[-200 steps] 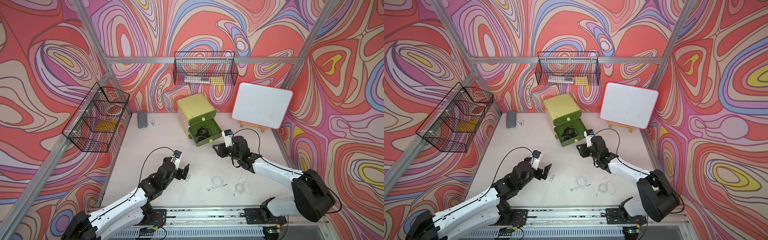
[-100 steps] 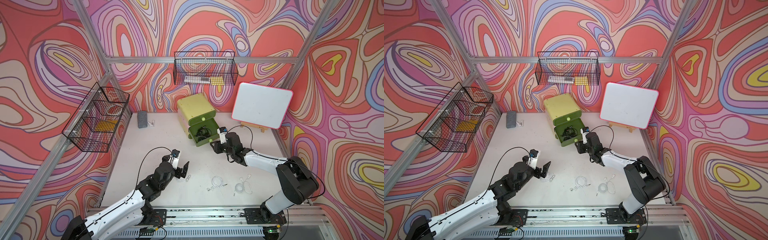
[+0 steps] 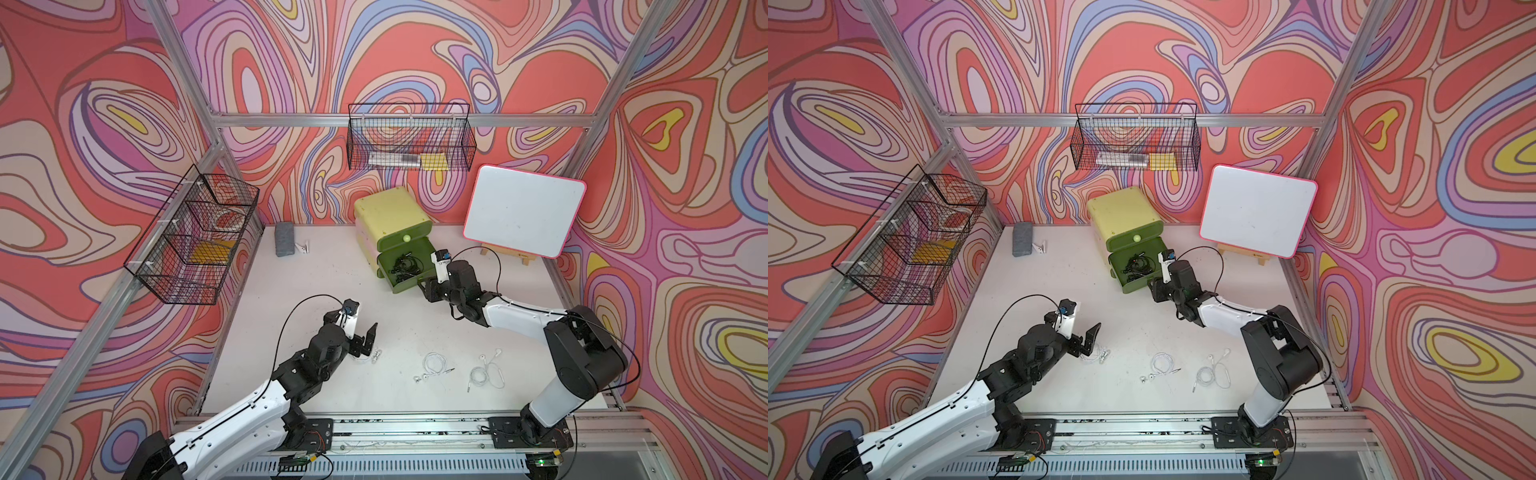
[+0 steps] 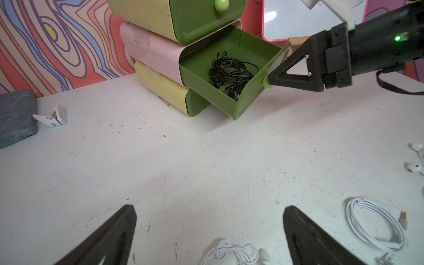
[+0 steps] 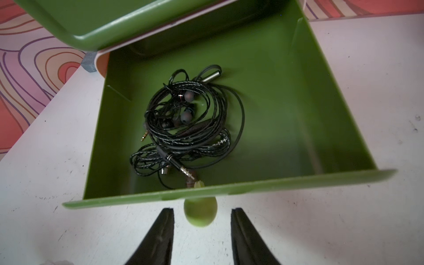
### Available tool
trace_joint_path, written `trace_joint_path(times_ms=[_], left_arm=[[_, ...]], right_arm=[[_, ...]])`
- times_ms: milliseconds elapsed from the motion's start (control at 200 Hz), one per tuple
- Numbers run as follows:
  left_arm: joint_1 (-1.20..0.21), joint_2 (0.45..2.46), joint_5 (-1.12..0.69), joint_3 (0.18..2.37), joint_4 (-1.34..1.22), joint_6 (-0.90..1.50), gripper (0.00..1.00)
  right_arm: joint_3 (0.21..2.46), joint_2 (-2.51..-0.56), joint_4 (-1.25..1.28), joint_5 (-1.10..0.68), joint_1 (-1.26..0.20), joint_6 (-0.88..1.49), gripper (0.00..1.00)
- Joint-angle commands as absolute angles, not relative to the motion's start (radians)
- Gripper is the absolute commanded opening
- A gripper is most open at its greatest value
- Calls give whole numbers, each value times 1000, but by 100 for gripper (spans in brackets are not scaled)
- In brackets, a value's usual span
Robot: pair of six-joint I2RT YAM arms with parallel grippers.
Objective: Place the wired earphones into the drawer by color
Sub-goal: Close the drawer in the storage box.
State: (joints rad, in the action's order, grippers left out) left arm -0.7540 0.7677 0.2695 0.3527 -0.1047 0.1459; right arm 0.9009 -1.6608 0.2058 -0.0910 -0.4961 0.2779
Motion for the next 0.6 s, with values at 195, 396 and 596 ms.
trace_joint_path(times_ms=[195, 396, 596], left_arm=[[-756, 765, 284, 342, -134, 138, 99], [-756, 764, 285, 342, -134, 140, 99], [-756, 753, 293, 339, -130, 143, 99]], right_arm=[[948, -1691, 237, -52, -495, 295, 42], [959, -1699, 259, -49, -494, 318, 42], [996, -1720, 244, -43, -494, 331, 42]])
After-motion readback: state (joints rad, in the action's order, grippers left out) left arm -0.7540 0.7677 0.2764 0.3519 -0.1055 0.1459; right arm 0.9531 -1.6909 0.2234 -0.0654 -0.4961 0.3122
